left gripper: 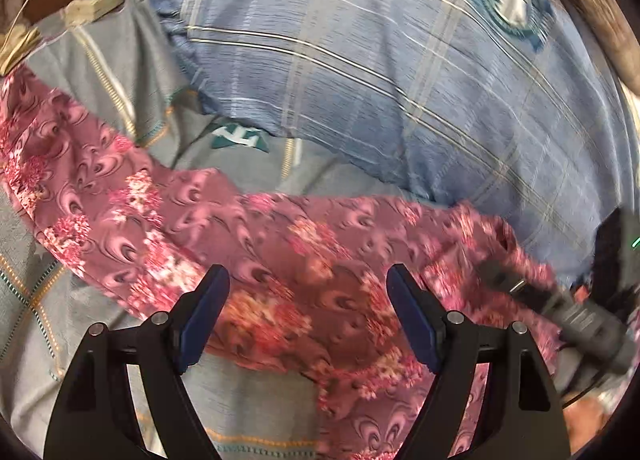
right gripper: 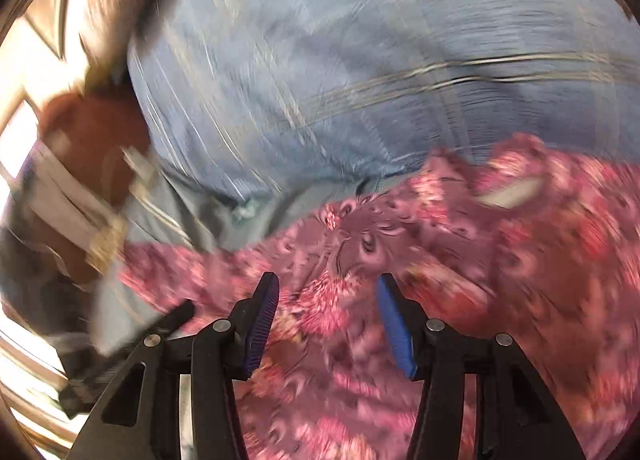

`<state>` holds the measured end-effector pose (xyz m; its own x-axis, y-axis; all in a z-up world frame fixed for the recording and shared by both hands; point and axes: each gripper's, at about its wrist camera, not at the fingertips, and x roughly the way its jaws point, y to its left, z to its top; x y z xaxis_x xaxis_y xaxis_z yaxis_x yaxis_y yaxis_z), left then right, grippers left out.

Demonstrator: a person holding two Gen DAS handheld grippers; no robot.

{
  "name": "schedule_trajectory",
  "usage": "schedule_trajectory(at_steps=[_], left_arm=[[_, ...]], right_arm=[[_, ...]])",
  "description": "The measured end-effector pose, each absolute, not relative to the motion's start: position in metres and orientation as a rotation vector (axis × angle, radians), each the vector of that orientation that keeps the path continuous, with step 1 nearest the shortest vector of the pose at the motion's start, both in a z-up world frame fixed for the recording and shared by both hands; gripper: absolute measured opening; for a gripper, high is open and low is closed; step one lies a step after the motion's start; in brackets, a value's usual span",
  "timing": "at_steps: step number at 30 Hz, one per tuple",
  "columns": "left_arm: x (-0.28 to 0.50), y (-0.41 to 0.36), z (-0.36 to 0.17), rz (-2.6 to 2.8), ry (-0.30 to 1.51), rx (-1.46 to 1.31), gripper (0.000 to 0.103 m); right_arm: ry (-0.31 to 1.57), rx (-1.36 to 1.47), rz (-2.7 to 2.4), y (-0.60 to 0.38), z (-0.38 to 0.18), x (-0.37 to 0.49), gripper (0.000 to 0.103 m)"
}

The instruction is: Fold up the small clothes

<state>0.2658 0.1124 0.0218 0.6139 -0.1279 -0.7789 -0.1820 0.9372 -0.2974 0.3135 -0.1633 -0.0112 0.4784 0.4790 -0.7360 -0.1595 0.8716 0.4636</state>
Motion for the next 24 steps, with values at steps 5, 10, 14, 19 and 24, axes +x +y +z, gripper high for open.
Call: schedule_trajectory(at_steps=[5, 10, 14, 19, 24], left_arm=[[0.264, 0.142, 0.026, 0.088, 0.868, -0.424, 0.081], [0.264, 0.155, 0.019, 0.097, 0.887, -0.474, 0.081], [0.262, 0.158, 0.023, 0.098, 0.865, -0.499, 0.081], [0.263, 0.153, 0.022, 0.093, 0.864, -0.485, 0.081], [0.27, 0.133, 0.018, 0.038, 0.89, -0.457, 0.081]], right_arm=[[1.06, 0.123, 0.318, -0.119, -0.043, 0.311, 0.052], [0.917, 0.068, 0.322, -0.118, -0.029, 0.297, 0.005], [0.854, 0.172, 0.456, -0.108, -0.004, 0.283, 0.005], [0.96, 0.176, 0.572, -0.075, -0.035, 0.28, 0.007], [0.95, 0.325, 0.55, -0.118, -0.042, 0.258, 0.015]])
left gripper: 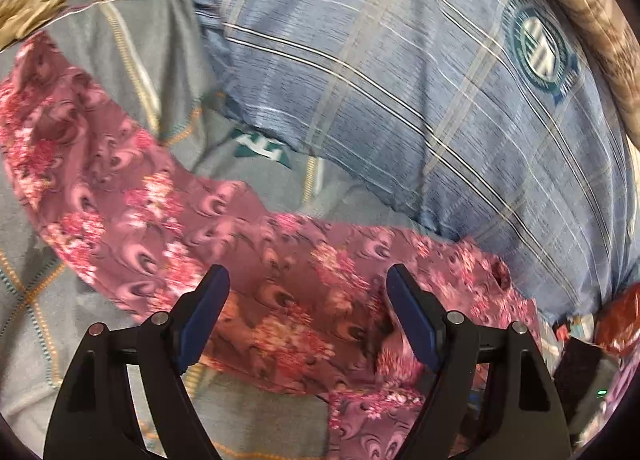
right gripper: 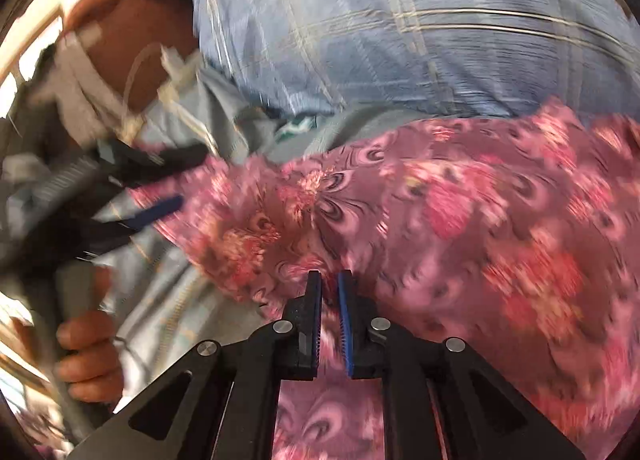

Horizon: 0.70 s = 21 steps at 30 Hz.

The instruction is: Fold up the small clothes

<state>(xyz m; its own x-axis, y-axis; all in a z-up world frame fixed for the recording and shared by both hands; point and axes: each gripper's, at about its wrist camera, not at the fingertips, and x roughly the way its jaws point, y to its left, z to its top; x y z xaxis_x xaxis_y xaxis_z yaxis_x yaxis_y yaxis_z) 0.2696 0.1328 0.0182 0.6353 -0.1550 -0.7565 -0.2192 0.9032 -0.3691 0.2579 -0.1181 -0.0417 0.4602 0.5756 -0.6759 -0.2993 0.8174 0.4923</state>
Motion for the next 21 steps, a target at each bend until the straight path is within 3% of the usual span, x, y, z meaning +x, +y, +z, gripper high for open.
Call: schedule_trajectory(at_steps=[3, 8, 14, 19, 20, 21], left_arm=[[0.271, 0.108, 0.021, -0.017, 0.888, -0.399, 0.081], [0.273, 0.064, 0.013, -0.065, 0.922, -0.275, 0.081], [0.275, 0.043, 0.006, -0.047, 0.93, -0.202, 0.081], [0.273, 0.035, 0.009, -0.049, 0.9, -0.186, 0.081], [0.271, 0.033, 0.011, -0.042, 0.887, -0.173, 0.081], [0.27, 0.029, 0.011, -0.028, 0.878, -0.142, 0.081]], right_arm=[[0.874, 0.428, 0.449, -0.18, -0.031, 0.23, 0.03], [0.769, 0.697, 0.08, -0.327, -0.028, 0.178, 0.03], [0.757, 0.948, -0.055, -0.406, -0.06, 0.152, 0.03], [0.703, 1.012, -0.062, -0.426, -0.067, 0.177, 0.02], [0.656, 1.026, -0.057, -0.433, -0.062, 0.174, 0.003], [0.618, 1.016, -0.064, -0.432, -0.057, 0.171, 0.003]])
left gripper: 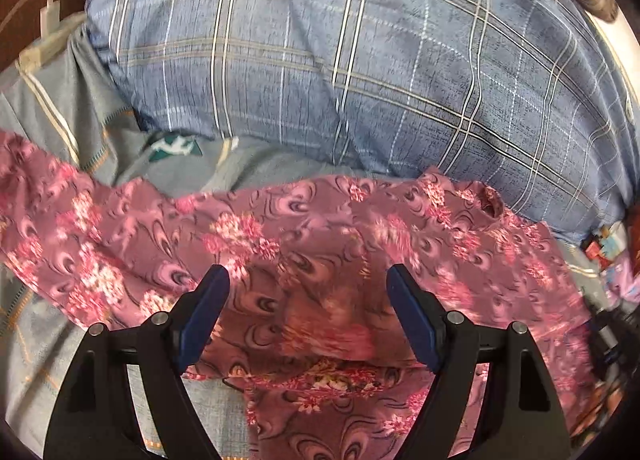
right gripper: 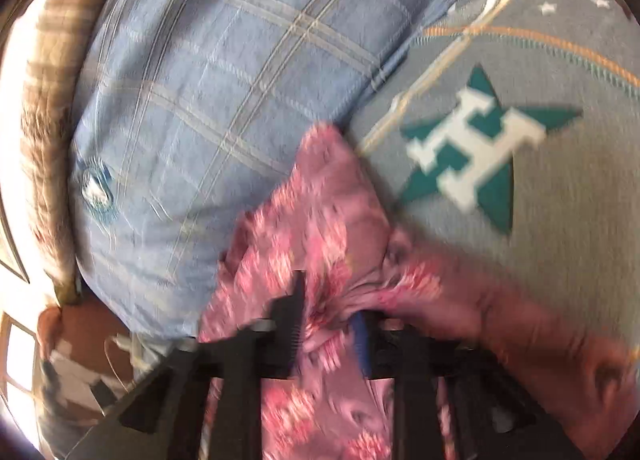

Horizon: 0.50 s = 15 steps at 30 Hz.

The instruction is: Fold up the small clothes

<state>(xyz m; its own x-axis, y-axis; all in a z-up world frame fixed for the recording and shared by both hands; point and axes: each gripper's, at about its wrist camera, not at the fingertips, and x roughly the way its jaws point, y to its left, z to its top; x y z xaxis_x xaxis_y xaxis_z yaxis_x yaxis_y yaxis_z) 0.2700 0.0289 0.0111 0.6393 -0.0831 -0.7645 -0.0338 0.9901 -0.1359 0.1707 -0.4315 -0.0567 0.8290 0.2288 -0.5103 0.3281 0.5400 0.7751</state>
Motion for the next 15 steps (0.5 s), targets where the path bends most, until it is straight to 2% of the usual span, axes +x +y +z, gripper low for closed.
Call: schedule_trajectory(at_steps=[6, 7, 9, 15], left_arm=[[0.289, 0.006, -0.031, -0.027, 1.041, -0.06, 0.082], [0.289, 0.009, -0.029, -0.028, 1.03, -0.082, 0.081], [0.29, 0.014, -0.023, -0.037, 1.027, -0.099, 0.081], [0.285, 0.04, -0.004, -0.02, 0.983, -0.154, 0.081]], right_arm=[[0.696, 0.892, -0.144, -0.443, -0.069, 0.174, 0.001], [0.704, 0.878, -0.149, -0.442, -0.067, 0.173, 0.001], [0.718, 0.858, -0.146, -0.435, -0.061, 0.17, 0.01], [0.767, 0.729, -0.11, -0.405, -0.041, 0.149, 0.01]])
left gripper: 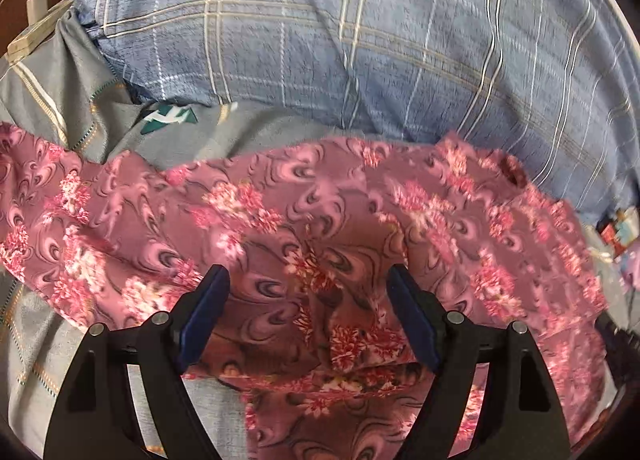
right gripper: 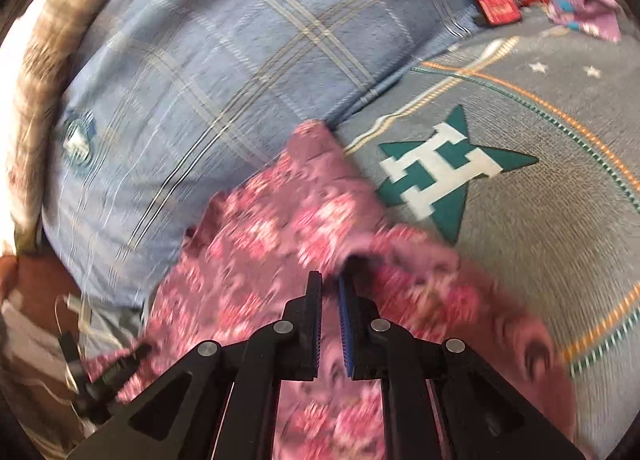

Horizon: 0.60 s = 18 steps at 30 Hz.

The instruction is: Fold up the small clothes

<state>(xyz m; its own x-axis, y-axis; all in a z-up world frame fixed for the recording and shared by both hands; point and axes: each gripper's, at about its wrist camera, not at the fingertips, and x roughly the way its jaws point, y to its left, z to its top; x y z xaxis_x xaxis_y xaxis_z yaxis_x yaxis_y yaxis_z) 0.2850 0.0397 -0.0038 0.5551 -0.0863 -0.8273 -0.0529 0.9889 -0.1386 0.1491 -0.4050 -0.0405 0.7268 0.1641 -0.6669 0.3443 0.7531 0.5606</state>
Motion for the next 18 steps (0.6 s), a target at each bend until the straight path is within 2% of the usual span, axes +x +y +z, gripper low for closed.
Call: schedule_trajectory(at_steps=[2, 5, 10, 18], left_arm=[[0.281, 0.052, 0.008, -0.002, 0.95, -0.161, 0.081], [0.278, 0.086, 0.027, 0.071, 0.889, -0.19, 0.081], [0.263, 0.178, 0.046, 0.283, 0.815, -0.276, 0.081], [0.211, 0.311, 0.069, 0.612, 0.72, -0.374, 0.081]], right_arm=[[0.77, 0.661, -0.065, -0.383, -0.027, 0.153, 0.012], [0.791, 0.541, 0.035, -0.336, -0.01, 0.172, 0.022], [0.833, 0.399, 0.242, -0.237, 0.0, 0.207, 0.03], [0.911, 0.16, 0.562, -0.04, -0.009, 0.256, 0.034]])
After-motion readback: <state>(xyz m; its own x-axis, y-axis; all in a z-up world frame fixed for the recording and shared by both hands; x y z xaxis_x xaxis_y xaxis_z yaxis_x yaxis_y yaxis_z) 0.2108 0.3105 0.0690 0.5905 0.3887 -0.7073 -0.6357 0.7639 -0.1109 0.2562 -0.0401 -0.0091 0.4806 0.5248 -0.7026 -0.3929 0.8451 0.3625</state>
